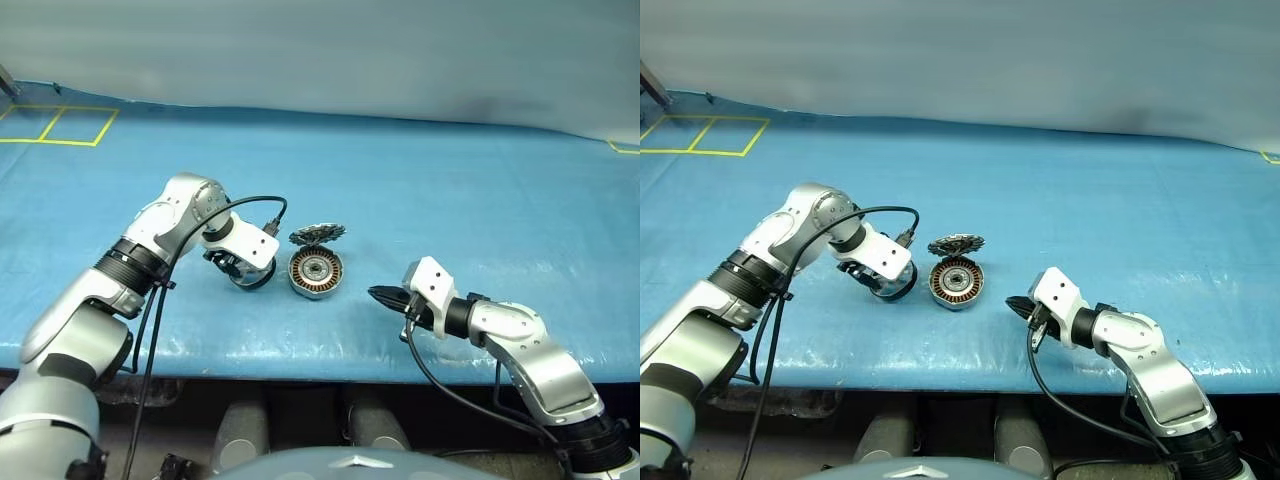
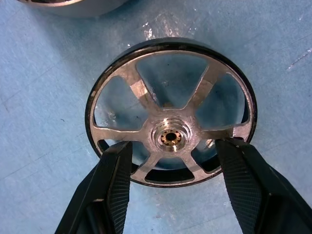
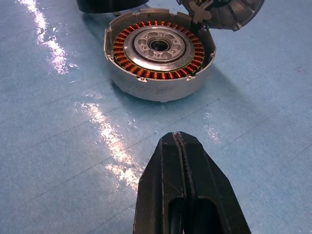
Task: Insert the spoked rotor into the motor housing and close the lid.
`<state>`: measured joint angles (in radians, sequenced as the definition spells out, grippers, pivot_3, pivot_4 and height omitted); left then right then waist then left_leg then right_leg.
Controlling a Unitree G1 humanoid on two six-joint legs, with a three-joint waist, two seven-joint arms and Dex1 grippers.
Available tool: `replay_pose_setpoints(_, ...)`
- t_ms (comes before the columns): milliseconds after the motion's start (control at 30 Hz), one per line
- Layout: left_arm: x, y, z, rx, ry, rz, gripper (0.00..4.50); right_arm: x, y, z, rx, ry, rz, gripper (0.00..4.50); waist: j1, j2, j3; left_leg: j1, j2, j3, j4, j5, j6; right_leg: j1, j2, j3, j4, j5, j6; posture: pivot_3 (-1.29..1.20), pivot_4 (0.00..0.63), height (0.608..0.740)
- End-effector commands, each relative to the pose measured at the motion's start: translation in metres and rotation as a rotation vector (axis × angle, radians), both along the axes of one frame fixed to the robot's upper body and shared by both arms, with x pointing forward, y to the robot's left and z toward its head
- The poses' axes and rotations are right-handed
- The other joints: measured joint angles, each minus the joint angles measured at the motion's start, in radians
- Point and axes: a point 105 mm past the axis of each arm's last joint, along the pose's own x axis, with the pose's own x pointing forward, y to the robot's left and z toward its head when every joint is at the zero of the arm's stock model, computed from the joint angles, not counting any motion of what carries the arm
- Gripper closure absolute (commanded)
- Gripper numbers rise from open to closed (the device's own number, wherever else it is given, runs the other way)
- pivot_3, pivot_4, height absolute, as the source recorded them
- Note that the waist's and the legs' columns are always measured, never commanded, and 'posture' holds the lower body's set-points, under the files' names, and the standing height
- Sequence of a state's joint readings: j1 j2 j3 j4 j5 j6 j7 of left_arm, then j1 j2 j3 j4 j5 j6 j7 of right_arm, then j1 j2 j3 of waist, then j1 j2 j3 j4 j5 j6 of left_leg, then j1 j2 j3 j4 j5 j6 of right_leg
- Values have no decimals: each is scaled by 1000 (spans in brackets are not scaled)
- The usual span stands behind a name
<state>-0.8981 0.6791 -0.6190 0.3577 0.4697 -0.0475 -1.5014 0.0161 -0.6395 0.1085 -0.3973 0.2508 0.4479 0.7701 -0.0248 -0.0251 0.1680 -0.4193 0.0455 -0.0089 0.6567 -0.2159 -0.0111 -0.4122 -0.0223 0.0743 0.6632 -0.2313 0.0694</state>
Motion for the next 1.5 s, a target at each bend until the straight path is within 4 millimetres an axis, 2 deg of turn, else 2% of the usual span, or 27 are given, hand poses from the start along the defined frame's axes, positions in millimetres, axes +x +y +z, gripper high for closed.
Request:
replay_pose_setpoints(33, 4, 0, 3, -9, -32, -4, 2757, 3, 2, 15, 8, -64, 9, 4500, 0, 0, 0, 0, 0, 0, 0, 0, 0, 0, 0, 0, 0, 0, 0, 0, 150, 740)
replay_pose_setpoints(200, 5, 3, 0, 3, -36, -11, 2757, 4, 3, 16, 13, -71, 7, 4500, 0, 0, 0, 0, 0, 0, 1, 0, 0, 0, 0, 0, 0, 0, 0, 0, 150, 740)
replay_pose_setpoints(233, 5, 3, -1, 3, -37, -14, 3037, 4, 3, 17, 15, -73, 6, 4500, 0, 0, 0, 0, 0, 0, 1, 0, 0, 0, 0, 0, 0, 0, 0, 0, 150, 740)
replay_pose_setpoints(300, 5, 4, -2, -1, -39, -13, 3195, 5, 4, 17, 17, -76, 3, 4500, 0, 0, 0, 0, 0, 0, 1, 0, 0, 0, 0, 0, 0, 0, 0, 0, 150, 740)
replay_pose_setpoints(500, 4, 1, -2, -75, -35, -21, 3195, 7, 5, 17, 38, -80, -11, 4500, 1, 0, 0, 1, 0, 0, 2, 0, 0, 1, 0, 0, 1, 0, 0, 0, 150, 740)
replay_pose_setpoints(633, 0, 7, -2, -128, -12, -20, 3195, 11, 4, 18, 86, -88, -36, 4500, 0, 1, 0, 1, 0, 0, 2, 0, 0, 1, 0, 0, 1, 0, 0, 0, 150, 740)
replay_pose_setpoints(800, -4, 5, 8, -295, 3, -30, 3195, 18, 3, 20, 176, -114, -71, 4500, 0, 1, 0, 1, 0, 0, 2, 0, 0, 1, 0, 0, 1, 1, 0, 0, 150, 740)
replay_pose_setpoints(1133, -16, 5, 32, -609, 118, 37, 3195, 20, 14, 4, 250, -90, -67, 4500, -3, 1, 0, 1, 0, 0, 2, 0, 0, 1, 0, 0, 2, 1, 1, 0, 150, 740)
replay_pose_setpoints(1267, -18, 6, 36, -629, 167, 65, 3195, 16, 18, -1, 292, -80, -48, 4500, -2, 1, 0, 1, 0, 0, 3, 0, 0, 1, 0, 0, 2, 1, 0, 0, 150, 740)
replay_pose_setpoints(1500, -18, -10, 34, -664, 209, 57, 3195, 10, 25, -2, 376, -90, 25, 4500, -1, 1, 0, 1, 0, 0, 4, 0, 0, 2, 0, 0, 3, 1, 0, 0, 150, 740)
